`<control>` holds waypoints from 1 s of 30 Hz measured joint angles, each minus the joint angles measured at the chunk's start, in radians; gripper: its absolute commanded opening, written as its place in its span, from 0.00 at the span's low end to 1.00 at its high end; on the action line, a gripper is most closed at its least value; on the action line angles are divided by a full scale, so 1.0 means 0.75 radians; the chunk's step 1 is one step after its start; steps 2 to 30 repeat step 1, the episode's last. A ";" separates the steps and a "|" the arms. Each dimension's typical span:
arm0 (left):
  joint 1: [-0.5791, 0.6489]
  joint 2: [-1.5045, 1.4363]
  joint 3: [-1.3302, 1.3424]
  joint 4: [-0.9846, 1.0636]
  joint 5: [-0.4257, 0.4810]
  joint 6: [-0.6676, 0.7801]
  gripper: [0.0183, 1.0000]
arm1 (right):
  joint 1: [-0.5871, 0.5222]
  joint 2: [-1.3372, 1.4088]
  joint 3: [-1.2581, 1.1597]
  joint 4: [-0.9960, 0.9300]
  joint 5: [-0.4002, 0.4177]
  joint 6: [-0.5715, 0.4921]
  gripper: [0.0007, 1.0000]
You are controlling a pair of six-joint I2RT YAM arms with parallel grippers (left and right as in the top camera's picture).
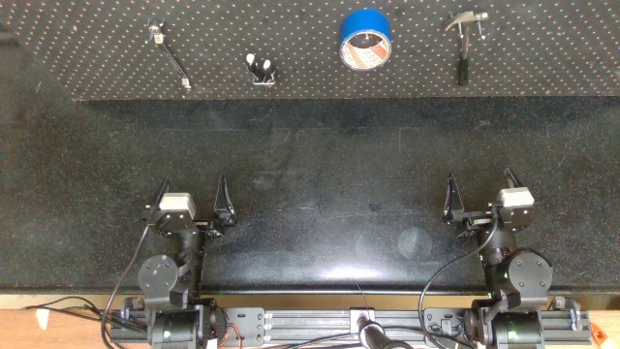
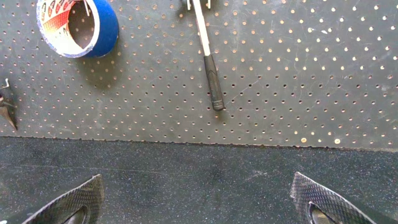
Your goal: Place Tools Onto Pegboard
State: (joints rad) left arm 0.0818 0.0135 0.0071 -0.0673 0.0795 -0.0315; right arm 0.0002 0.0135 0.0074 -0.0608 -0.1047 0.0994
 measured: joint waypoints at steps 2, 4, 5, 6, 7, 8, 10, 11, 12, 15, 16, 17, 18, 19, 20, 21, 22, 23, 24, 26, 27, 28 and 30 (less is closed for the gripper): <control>0.000 0.000 0.000 -0.001 0.000 0.000 1.00 | -0.001 0.000 0.000 0.000 0.000 0.000 0.98; 0.000 0.000 0.000 -0.001 0.000 0.000 1.00 | -0.001 0.000 0.000 0.000 0.000 0.000 0.98; 0.000 0.000 0.000 -0.001 0.000 0.000 1.00 | -0.001 0.000 0.000 0.000 0.000 0.000 0.98; 0.000 0.000 0.000 -0.001 0.000 0.000 1.00 | -0.001 0.000 0.000 0.000 0.000 0.000 0.98; 0.000 0.000 0.000 -0.001 0.000 0.000 1.00 | -0.001 0.000 0.000 0.000 0.000 0.000 0.98; 0.000 0.000 0.000 -0.001 0.000 0.000 1.00 | -0.001 0.000 0.000 0.000 0.000 0.000 0.98; 0.000 0.000 0.000 -0.001 0.000 0.000 1.00 | -0.001 0.000 0.000 0.000 0.000 0.000 0.98; 0.000 0.000 0.000 -0.001 0.000 0.000 1.00 | -0.001 0.000 0.000 0.000 0.000 0.000 0.98; 0.000 0.000 0.000 -0.001 0.000 0.000 1.00 | -0.001 0.000 0.000 0.000 0.000 0.000 0.98; 0.000 0.000 0.000 -0.001 0.000 0.000 1.00 | -0.001 0.000 0.000 0.000 0.000 0.000 0.98; 0.000 0.000 0.000 -0.001 0.000 0.000 1.00 | -0.001 0.000 0.000 0.000 0.000 0.000 0.98; 0.000 0.000 0.000 -0.001 0.000 0.000 1.00 | -0.001 0.000 0.000 0.000 0.000 0.000 0.98; 0.000 0.000 0.000 -0.001 0.000 0.000 1.00 | -0.001 0.000 0.000 0.000 0.000 0.000 0.98; 0.000 0.000 0.000 -0.001 0.000 0.000 1.00 | -0.001 0.000 0.000 0.000 0.000 0.000 0.98; 0.000 0.000 0.000 -0.001 0.000 0.000 1.00 | -0.001 0.000 0.000 0.000 0.000 0.000 0.98; 0.000 0.000 0.000 -0.001 0.000 0.000 1.00 | -0.001 0.000 0.000 0.000 0.000 0.000 0.98; 0.000 0.000 0.000 -0.001 0.000 0.000 1.00 | -0.001 0.000 0.000 0.000 0.000 0.000 0.98; 0.000 0.000 0.000 -0.001 0.000 0.000 1.00 | -0.001 0.000 0.000 0.000 0.000 0.000 0.98; 0.000 0.000 0.000 -0.001 0.000 0.000 1.00 | -0.001 0.000 0.000 0.000 0.000 0.000 0.98; 0.000 0.000 0.000 -0.001 0.000 0.000 1.00 | -0.001 0.000 0.000 0.000 0.000 0.000 0.98; 0.000 0.000 0.000 -0.001 0.000 0.000 1.00 | -0.001 0.000 0.000 0.000 0.000 0.000 0.98; 0.000 0.000 0.000 -0.001 0.000 0.000 1.00 | -0.001 0.000 0.000 0.000 0.000 0.000 0.98; 0.000 0.000 0.000 -0.001 0.000 0.000 1.00 | -0.001 0.000 0.000 0.000 0.000 0.000 0.98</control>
